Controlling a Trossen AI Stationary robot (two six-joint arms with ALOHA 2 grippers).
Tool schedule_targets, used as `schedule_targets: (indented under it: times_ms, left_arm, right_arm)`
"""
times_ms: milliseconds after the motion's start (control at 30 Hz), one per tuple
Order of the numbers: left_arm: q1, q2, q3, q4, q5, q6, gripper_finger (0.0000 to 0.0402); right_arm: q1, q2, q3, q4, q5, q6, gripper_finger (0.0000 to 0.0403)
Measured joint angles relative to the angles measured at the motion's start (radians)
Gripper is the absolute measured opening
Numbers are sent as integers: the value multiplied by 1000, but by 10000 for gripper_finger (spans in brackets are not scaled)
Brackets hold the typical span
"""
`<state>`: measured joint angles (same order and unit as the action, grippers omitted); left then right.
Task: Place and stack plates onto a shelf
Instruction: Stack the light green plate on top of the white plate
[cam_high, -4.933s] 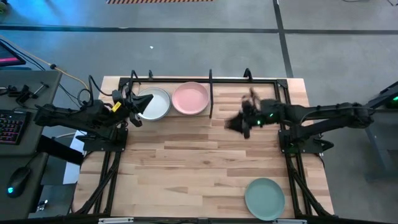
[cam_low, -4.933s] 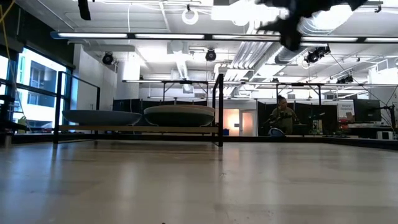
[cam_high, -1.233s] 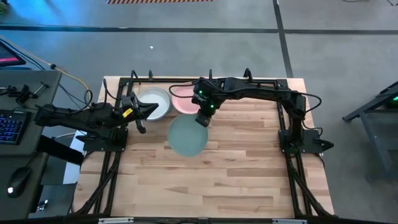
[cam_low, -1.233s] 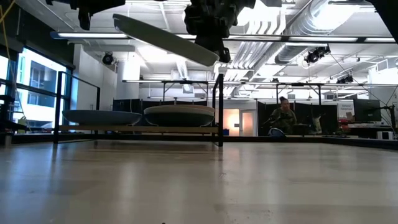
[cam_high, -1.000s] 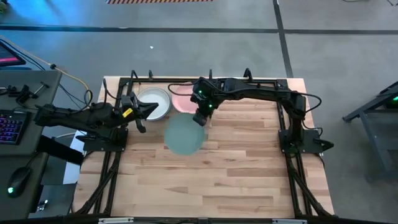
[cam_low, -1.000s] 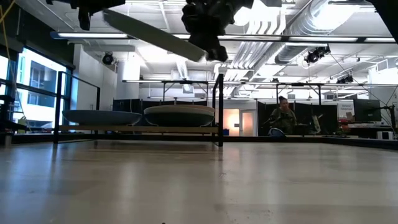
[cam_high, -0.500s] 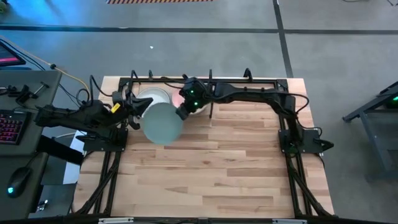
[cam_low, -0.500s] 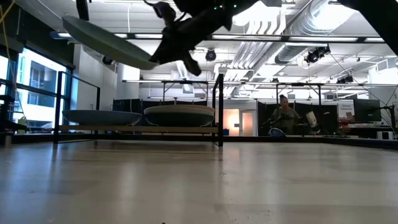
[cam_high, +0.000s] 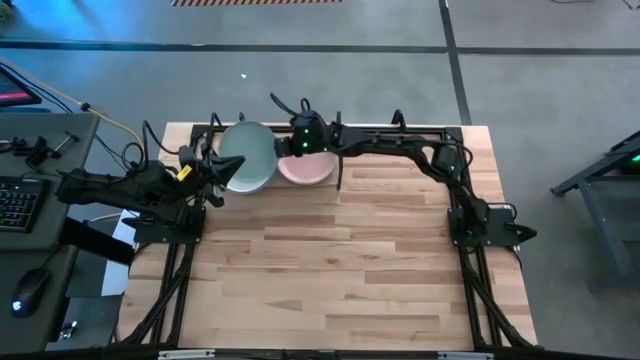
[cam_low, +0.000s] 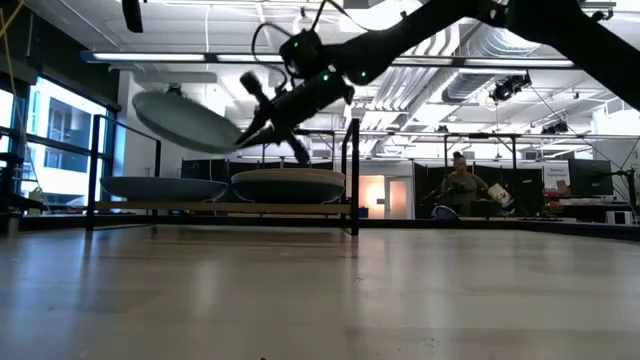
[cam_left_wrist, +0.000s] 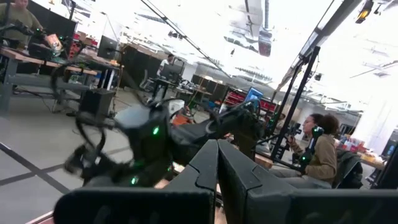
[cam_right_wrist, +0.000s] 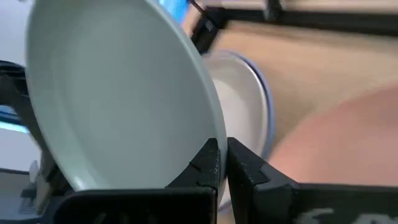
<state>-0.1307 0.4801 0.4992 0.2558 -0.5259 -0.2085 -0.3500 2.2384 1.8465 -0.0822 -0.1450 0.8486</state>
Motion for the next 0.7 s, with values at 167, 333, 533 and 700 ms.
schedule_targets:
  times_ms: [167,333,533,700]
  left_arm:
    - [0,0,0,4,-12,0,0]
    - [0,0,0,5,-21,1,0]
    - [0,0,0,5,-23,1,0]
    - [0,0,0,5,-27,1,0]
  right_arm:
    - [9,44,-2,52,13,47,0]
    - [25,53,1,101,37,60,0]
    - [32,76,0,108,13,52,0]
    - [39,83,-1,105,31,52,15]
